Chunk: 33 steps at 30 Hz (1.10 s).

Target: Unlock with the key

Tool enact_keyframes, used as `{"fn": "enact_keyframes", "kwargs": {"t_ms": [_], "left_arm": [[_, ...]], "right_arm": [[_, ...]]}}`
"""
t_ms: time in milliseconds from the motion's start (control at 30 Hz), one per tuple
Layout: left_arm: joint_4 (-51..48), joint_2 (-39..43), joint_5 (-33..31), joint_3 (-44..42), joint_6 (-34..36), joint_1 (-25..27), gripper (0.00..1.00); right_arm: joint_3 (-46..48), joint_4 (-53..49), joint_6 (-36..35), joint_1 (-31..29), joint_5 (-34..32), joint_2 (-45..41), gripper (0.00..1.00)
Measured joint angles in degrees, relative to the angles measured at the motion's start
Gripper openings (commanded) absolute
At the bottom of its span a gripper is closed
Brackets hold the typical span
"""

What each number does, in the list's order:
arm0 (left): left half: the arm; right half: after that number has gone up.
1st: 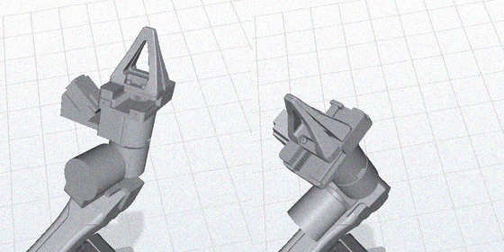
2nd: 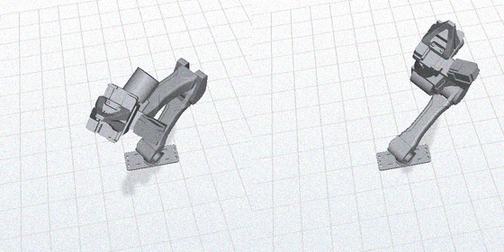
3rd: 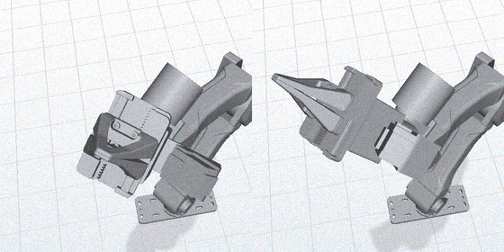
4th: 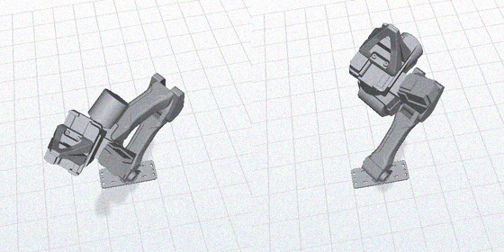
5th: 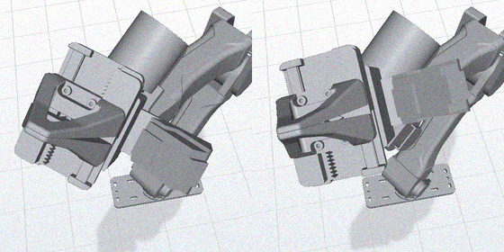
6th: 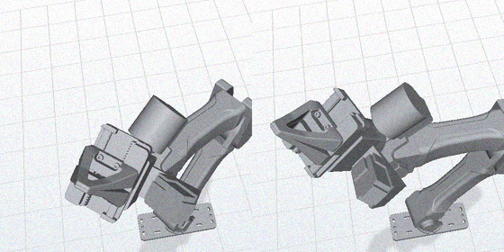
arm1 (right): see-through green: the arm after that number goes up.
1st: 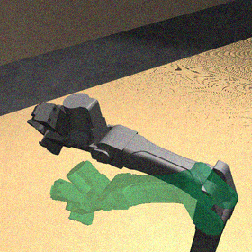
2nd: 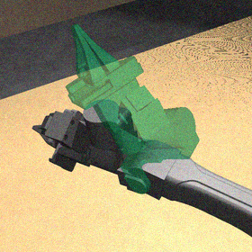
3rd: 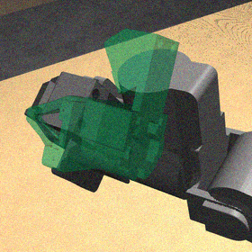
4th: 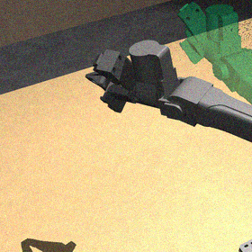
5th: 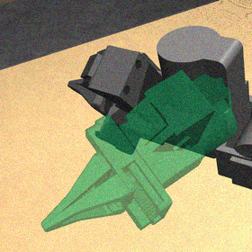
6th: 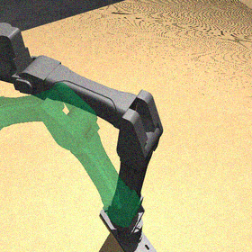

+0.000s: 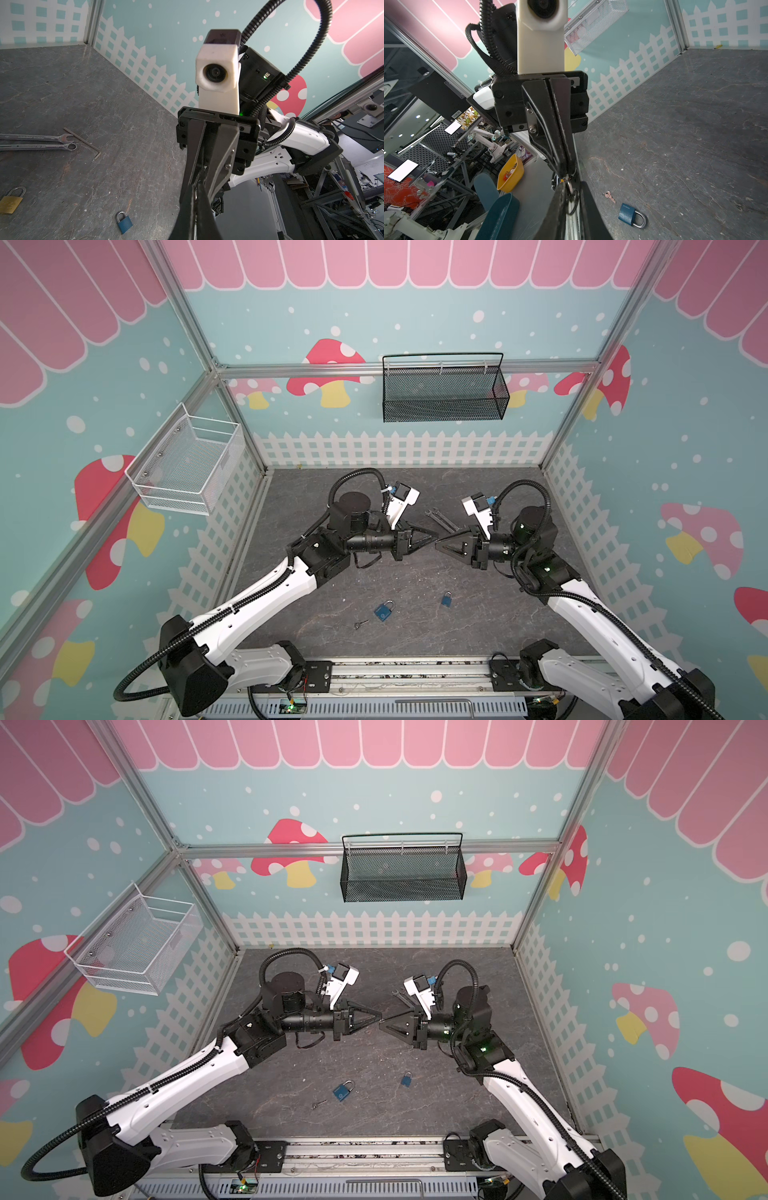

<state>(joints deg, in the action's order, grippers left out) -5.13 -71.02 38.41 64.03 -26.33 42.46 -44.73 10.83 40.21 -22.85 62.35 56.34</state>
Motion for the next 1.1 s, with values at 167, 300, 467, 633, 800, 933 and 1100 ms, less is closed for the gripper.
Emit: {"fn": "enact_keyframes", "kwargs": {"t_ms": [167, 300, 467, 633, 800, 933, 1100], "left_arm": [[-0.8, 0.0, 0.0, 0.1, 0.6, 0.0, 0.0], [-1.9, 0.0, 0.0, 0.6, 1.3, 0.0, 0.0], [-2.8, 0.0, -0.2, 0.9, 1.7, 0.0, 0.21], [-2.9, 0.1, -1.8, 0.9, 1.3, -0.6, 0.47], [-2.9, 2.6, -8.8, -1.0, -0.7, -1.1, 0.55], [-4.6, 4.9, -17.9, -3.7, -4.4, -0.2, 0.55], [-10.0, 4.2, -30.0, -4.7, -8.0, 7.8, 0.57]], "right_arm": [[0.2, 0.0, 0.3, 0.0, 0.1, 0.1, 0.04], [0.3, 0.1, 0.5, 0.0, 0.1, 0.1, 0.0], [0.5, 0.2, 0.6, 0.1, 0.1, 0.1, 0.0], [1.9, -0.3, 1.0, 1.8, -0.3, 0.0, 0.0], [4.7, -3.8, 1.0, 5.1, -3.0, -1.3, 0.0], [7.2, -8.3, 0.1, 7.5, -5.5, -3.5, 0.0], [9.3, -15.4, -2.1, 11.5, -9.5, -5.7, 0.0]]}}
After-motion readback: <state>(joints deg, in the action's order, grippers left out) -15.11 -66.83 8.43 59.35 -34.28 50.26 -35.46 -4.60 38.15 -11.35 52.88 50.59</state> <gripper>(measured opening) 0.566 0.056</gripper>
